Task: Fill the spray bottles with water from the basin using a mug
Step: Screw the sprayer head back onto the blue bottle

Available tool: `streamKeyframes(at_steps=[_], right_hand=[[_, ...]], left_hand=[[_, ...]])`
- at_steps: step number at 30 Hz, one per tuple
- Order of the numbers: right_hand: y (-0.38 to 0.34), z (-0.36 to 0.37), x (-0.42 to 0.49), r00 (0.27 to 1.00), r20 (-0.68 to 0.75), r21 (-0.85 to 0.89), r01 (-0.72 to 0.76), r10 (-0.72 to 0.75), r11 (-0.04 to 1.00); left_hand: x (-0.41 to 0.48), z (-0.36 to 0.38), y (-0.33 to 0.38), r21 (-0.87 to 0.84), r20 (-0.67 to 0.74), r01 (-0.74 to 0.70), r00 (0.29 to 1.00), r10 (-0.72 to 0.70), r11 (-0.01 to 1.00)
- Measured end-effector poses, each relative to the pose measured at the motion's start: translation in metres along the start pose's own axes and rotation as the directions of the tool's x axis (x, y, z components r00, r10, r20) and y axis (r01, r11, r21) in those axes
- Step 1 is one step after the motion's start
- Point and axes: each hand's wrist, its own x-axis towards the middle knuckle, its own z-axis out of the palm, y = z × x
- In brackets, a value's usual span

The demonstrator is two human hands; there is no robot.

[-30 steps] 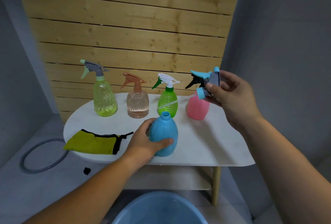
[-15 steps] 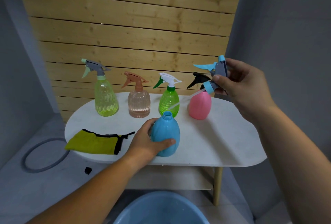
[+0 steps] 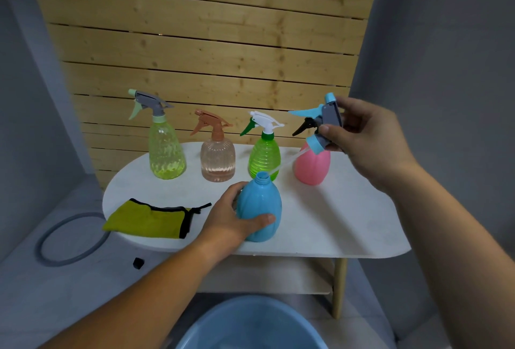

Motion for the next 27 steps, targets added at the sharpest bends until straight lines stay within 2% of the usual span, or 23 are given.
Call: streamKeyframes(at_steps=[6, 10, 14, 18, 20, 27], right_hand=[[0.016, 0.045, -0.001, 0.999, 0.029, -0.203, 0.042, -0.036, 0.978], [0.03, 0.072, -0.007, 0.993, 0.119, -0.17, 0.012, 0.009, 0.985], [0.04, 0.081, -0.012, 0.985, 0.17, -0.087, 0.035, -0.02, 0.996], [0.045, 0.079, -0.015, 0.939, 0.345, -0.155, 0.064, -0.007, 0.986], [0.045, 0.076, -0.015, 0.922, 0.388, -0.208, 0.078, 0.009, 0.975], [0.048, 0.075, -0.021, 0.935, 0.353, -0.166, 0.057, 0.005, 0.985]], left_hand=[[-0.001, -0.002, -0.002, -0.021, 0.056, 0.006, 0.998, -0.004, 1.0], [-0.001, -0.007, -0.004, 0.001, 0.098, 0.02, 0.995, -0.02, 1.0], [0.0, -0.009, -0.003, 0.009, 0.109, 0.026, 0.994, -0.027, 1.0], [-0.002, -0.009, -0.003, 0.001, 0.103, 0.042, 0.994, -0.042, 0.999], [-0.002, -0.009, -0.004, 0.003, 0.1, 0.047, 0.994, -0.047, 0.999], [-0.004, -0.007, -0.004, 0.022, 0.063, 0.044, 0.997, -0.045, 0.999]])
